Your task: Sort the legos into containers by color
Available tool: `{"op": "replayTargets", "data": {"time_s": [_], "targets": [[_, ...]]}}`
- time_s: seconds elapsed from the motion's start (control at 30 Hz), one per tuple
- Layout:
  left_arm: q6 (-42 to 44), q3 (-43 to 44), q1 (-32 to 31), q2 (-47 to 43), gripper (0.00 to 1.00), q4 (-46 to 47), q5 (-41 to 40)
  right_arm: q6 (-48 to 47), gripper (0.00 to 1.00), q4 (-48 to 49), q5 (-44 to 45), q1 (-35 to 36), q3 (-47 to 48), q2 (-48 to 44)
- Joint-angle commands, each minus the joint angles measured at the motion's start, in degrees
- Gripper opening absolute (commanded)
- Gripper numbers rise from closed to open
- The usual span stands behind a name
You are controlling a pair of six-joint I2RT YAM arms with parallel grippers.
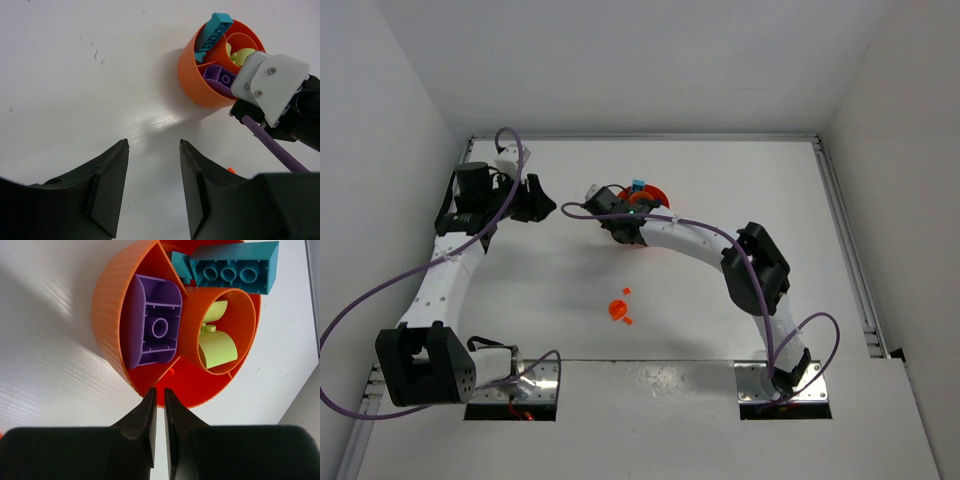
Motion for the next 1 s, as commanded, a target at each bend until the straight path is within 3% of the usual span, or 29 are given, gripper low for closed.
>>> {"op": "replayTargets", "data": {"time_s": [0.0, 0.3, 0.53, 0.7, 0.73, 0.77, 0.8, 0.83, 0.97], "targets": [[-0.52, 0.56, 0.87, -0.63, 0.51, 1.96, 1.43, 0.69, 0.12, -0.48, -1.26, -0.09, 1.73, -2.71], [0.0, 0.56, 0.87, -0.63, 0.51, 1.96, 1.95, 1.75, 0.12, -0.48, -6.0, -0.09, 1.73, -6.23], [0.79, 0.03, 0.87, -1.24, 0.52, 2.48, 2.57, 1.75, 0.12, -1.01, -4.77, -0.09, 2.34, -8.86], [10.97, 1.6, -0.18, -1.25, 0.58, -5.23, 15.12, 1.13, 0.12, -1.01, -1.97, -1.23, -0.81, -13.95], [18.39, 3.35, -2.1, -1.25, 0.6, -8.56, 16.7, 0.52, 0.13, -1.01, -1.96, -2.19, -2.91, -15.18], [22.38, 4.15, -3.42, -0.73, 0.63, -15.64, 17.76, 0.51, 0.28, -0.4, -1.96, -2.81, -4.32, -18.07], [25.99, 4.77, -5.09, -0.72, 0.65, -18.84, 17.77, 0.51, 0.35, 0.13, -1.96, -4.55, -5.99, -19.84], [31.85, 4.77, -8.94, -0.72, 0.65, -21.66, 16.82, 0.51, 0.41, 0.65, -1.96, -5.62, -9.92, -21.59], [41.38, 4.78, -19.39, -0.2, 0.69, -33.26, 11.02, 0.51, 0.6, 2.15, -7.3, -12.12, -19.79, -30.38]]}}
